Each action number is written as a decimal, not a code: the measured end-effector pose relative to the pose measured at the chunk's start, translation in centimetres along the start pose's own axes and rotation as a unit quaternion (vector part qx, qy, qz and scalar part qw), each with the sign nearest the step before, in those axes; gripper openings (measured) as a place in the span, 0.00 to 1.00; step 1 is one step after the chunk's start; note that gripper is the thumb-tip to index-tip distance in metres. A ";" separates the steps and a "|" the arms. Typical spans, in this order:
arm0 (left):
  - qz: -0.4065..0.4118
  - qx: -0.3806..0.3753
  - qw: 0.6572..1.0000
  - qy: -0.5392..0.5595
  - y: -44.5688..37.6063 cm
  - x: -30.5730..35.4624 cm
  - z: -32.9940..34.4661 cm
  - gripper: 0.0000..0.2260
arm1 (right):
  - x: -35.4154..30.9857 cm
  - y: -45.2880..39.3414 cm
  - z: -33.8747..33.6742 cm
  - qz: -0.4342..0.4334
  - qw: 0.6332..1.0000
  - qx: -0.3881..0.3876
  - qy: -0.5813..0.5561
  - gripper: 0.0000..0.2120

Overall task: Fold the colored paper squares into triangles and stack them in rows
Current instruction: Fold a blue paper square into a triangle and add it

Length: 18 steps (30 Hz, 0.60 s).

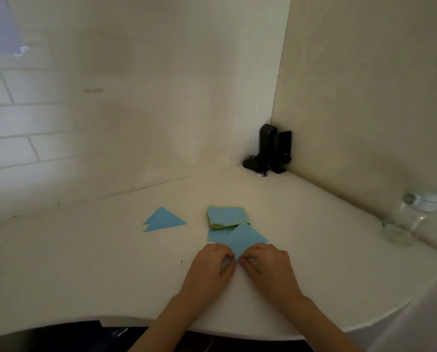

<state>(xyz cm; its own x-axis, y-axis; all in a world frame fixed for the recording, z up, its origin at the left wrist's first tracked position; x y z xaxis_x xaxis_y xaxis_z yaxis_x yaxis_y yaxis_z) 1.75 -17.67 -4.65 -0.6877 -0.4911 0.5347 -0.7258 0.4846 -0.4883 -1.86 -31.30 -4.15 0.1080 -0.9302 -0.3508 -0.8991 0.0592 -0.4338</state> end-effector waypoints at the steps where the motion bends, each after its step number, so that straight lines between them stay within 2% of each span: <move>1: 0.002 0.004 1.000 0.000 0.0 0.1 0.0 0.10 | 0.2 0.0 0.3 0.009 1.000 -0.008 -0.015 0.14; 6: -0.041 0.015 0.999 0.012 -0.3 -0.6 0.1 0.10 | 0.9 -0.1 0.7 0.050 0.997 -0.023 -0.062 0.05; 12: -0.078 0.037 0.996 -0.009 -1.1 -0.3 0.2 0.05 | 1.2 -0.4 1.0 0.069 0.993 -0.045 -0.082 0.04; 15: -0.097 0.030 0.995 -0.017 -1.3 -0.6 0.6 0.04 | 1.3 -0.4 0.8 0.076 0.991 -0.028 -0.109 0.01; 18: -0.118 0.027 0.993 0.011 -1.4 -1.0 0.7 0.06 | 1.2 -0.4 0.5 0.093 0.986 -0.026 -0.138 0.05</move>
<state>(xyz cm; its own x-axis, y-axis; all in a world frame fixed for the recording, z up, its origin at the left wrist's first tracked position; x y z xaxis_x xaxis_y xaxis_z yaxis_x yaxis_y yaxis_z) 3.46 -18.32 -5.00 -0.4979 -0.5697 0.6538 -0.8672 0.3179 -0.3834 -1.13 -32.28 -4.86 0.0444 -0.7705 -0.6359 -0.9339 0.1939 -0.3002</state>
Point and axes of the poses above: each hand's wrist, its own y-axis away from the middle knuckle, its own z-axis out of the palm, x = y × z, the point moved 8 cm from there along -y, towards the middle knuckle, and after that the axes turned 4 degrees about -x, right-handed, at the moved point
